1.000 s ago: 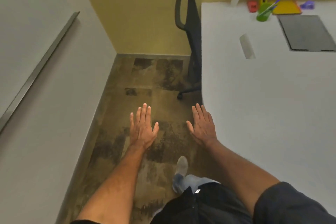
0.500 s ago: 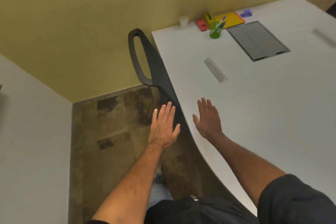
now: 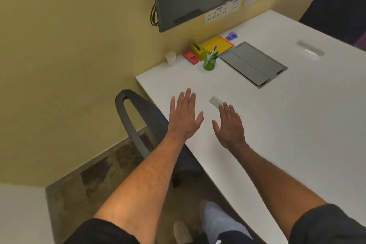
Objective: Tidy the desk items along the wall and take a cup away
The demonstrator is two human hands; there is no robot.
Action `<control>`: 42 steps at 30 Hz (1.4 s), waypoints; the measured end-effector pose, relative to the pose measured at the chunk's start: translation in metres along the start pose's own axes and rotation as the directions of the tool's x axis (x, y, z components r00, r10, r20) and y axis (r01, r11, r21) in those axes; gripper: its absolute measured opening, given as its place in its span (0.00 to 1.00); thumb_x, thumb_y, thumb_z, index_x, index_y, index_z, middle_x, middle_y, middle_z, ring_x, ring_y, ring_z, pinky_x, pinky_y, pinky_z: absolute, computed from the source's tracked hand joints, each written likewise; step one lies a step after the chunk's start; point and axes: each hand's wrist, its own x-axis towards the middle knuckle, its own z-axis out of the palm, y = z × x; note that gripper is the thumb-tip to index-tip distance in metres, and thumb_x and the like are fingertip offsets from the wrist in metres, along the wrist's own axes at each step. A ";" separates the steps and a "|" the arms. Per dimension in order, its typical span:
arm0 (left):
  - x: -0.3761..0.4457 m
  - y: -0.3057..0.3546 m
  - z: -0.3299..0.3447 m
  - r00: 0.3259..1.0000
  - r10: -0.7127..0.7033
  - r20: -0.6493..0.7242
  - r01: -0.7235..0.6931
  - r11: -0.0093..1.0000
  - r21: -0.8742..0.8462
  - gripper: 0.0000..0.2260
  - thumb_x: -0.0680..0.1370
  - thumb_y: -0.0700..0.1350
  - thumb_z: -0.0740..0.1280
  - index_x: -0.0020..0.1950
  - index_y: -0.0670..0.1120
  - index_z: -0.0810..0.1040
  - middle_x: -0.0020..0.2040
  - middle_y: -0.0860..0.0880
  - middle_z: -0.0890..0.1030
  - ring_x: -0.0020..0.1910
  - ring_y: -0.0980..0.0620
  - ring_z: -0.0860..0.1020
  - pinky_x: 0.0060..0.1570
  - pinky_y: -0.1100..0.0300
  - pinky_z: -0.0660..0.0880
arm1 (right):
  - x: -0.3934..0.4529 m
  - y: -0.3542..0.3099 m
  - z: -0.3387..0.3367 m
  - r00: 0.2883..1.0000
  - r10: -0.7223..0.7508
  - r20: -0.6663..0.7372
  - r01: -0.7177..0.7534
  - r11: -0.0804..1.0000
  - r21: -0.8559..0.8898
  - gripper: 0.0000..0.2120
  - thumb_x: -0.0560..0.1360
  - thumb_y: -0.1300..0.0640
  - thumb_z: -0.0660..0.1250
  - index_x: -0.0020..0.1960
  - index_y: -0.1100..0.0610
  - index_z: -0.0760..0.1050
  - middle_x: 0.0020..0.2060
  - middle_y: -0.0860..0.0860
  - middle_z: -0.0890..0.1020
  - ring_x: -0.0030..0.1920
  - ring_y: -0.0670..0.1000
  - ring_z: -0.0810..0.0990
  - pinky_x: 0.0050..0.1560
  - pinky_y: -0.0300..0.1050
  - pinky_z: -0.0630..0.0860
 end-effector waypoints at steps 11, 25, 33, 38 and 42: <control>0.146 -0.114 0.034 0.983 -0.174 0.063 0.175 0.985 -0.001 0.32 0.82 0.60 0.52 0.82 0.46 0.52 0.83 0.47 0.50 0.82 0.46 0.51 0.79 0.41 0.47 | 0.194 -0.034 0.038 0.999 -0.040 0.008 0.039 0.987 0.153 0.31 0.82 0.43 0.56 0.81 0.56 0.57 0.81 0.54 0.57 0.81 0.56 0.54 0.78 0.55 0.60; 0.317 -0.198 0.154 0.948 -0.305 0.091 0.312 0.947 -0.075 0.32 0.82 0.60 0.54 0.82 0.49 0.51 0.83 0.51 0.49 0.82 0.51 0.49 0.80 0.46 0.44 | 0.428 -0.054 0.158 0.999 -0.035 -0.016 0.038 0.900 0.435 0.29 0.81 0.45 0.61 0.79 0.53 0.60 0.79 0.52 0.63 0.79 0.53 0.61 0.74 0.53 0.66; 0.394 -0.227 0.195 0.940 -0.332 0.077 0.338 0.937 -0.089 0.32 0.82 0.60 0.55 0.82 0.47 0.53 0.83 0.48 0.52 0.81 0.49 0.51 0.80 0.45 0.47 | 0.503 -0.069 0.205 1.000 -0.014 -0.009 0.016 0.846 0.532 0.29 0.81 0.45 0.61 0.79 0.52 0.60 0.78 0.51 0.65 0.77 0.53 0.63 0.70 0.55 0.69; 0.436 -0.239 0.212 0.947 -0.317 0.045 0.320 0.943 -0.088 0.32 0.81 0.59 0.57 0.81 0.46 0.55 0.82 0.47 0.54 0.81 0.48 0.53 0.79 0.45 0.48 | 0.540 -0.083 0.221 1.000 -0.012 0.008 0.005 0.816 0.578 0.30 0.81 0.43 0.61 0.79 0.51 0.59 0.78 0.50 0.65 0.77 0.53 0.64 0.70 0.54 0.70; 0.470 -0.243 0.221 0.954 -0.299 0.013 0.299 0.949 -0.096 0.32 0.81 0.57 0.62 0.80 0.43 0.58 0.80 0.43 0.60 0.79 0.46 0.59 0.77 0.45 0.56 | 0.571 -0.092 0.227 1.000 -0.014 0.006 0.007 0.774 0.633 0.30 0.81 0.43 0.62 0.79 0.51 0.59 0.78 0.50 0.66 0.77 0.54 0.64 0.69 0.55 0.70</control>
